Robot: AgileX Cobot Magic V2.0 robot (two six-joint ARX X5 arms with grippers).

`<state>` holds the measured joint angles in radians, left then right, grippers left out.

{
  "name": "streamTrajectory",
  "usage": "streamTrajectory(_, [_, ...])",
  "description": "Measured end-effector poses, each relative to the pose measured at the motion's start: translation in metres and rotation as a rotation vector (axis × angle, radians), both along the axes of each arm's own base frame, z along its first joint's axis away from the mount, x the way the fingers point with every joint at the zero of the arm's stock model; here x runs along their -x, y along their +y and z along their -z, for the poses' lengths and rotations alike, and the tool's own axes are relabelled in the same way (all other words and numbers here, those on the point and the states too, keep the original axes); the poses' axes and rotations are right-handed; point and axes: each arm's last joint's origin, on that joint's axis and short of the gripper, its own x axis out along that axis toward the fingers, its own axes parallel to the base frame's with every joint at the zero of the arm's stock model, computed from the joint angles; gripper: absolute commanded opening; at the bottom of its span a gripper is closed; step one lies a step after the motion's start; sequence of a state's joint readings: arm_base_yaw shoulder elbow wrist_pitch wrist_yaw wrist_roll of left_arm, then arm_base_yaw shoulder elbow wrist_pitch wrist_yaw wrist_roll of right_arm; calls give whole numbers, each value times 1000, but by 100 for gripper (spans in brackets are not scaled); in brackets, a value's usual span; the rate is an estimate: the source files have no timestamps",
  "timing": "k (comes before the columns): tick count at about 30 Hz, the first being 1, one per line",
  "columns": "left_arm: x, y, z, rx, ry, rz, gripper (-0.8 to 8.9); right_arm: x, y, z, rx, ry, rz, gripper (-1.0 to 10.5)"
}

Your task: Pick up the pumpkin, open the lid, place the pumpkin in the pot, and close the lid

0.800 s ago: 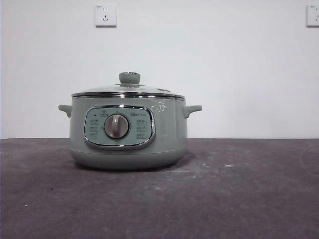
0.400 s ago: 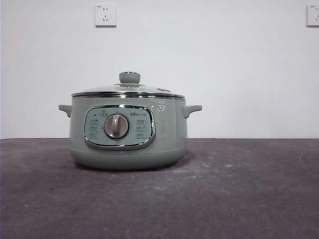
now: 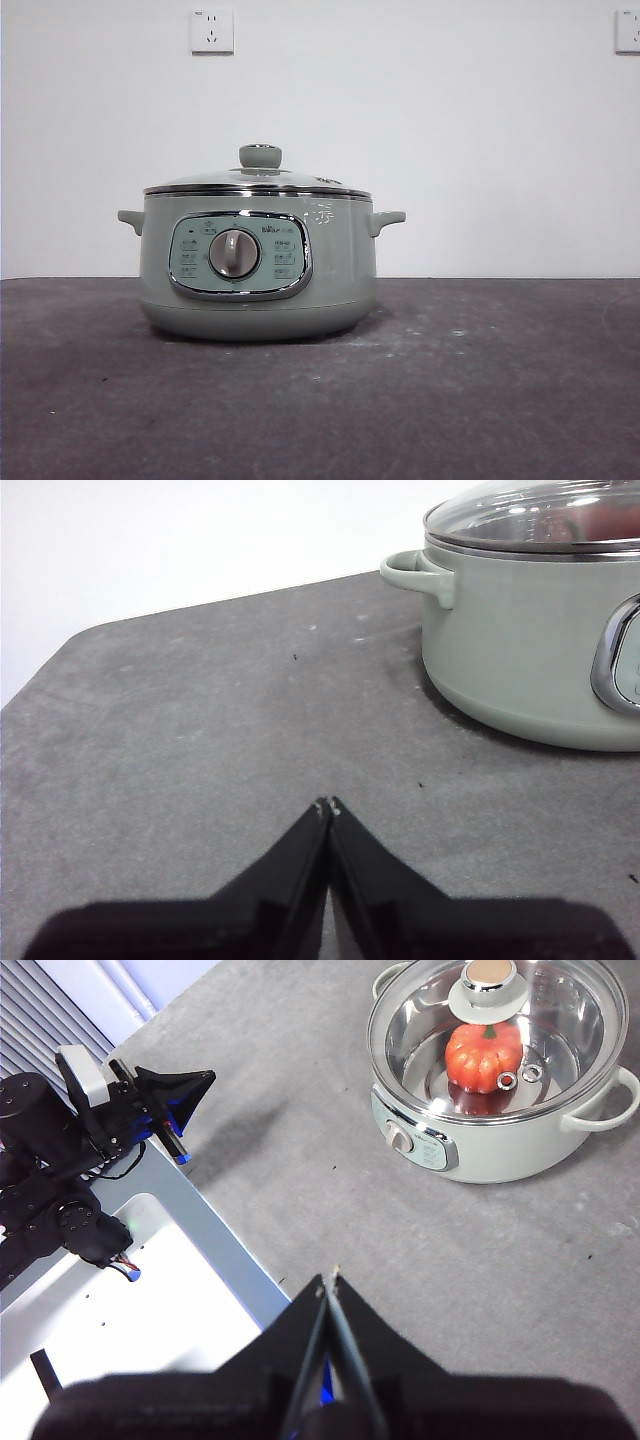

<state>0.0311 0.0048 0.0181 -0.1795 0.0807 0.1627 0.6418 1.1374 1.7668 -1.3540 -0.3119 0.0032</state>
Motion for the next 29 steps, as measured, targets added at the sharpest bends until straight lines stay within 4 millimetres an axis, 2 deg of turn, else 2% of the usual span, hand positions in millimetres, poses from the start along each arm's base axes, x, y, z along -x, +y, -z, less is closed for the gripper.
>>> streamTrajectory(9, [0,0,0,0,0,0,-3,0,0,0,2,-1,5,1])
streamTrajectory(14, [0,0,0,0,0,0,-3,0,-13,-3,9,-42,79,1])
streamTrajectory(23, [0,0,0,0,0,0,-3,23,-56,-33,-154,-380,330,1])
streamTrajectory(26, [0,0,0,0,0,0,-3,34,-68,-33,-174,-488,425,1])
streamTrajectory(29, [0,0,0,0,0,0,-3,46,-76,-24,-179,-587,497,1])
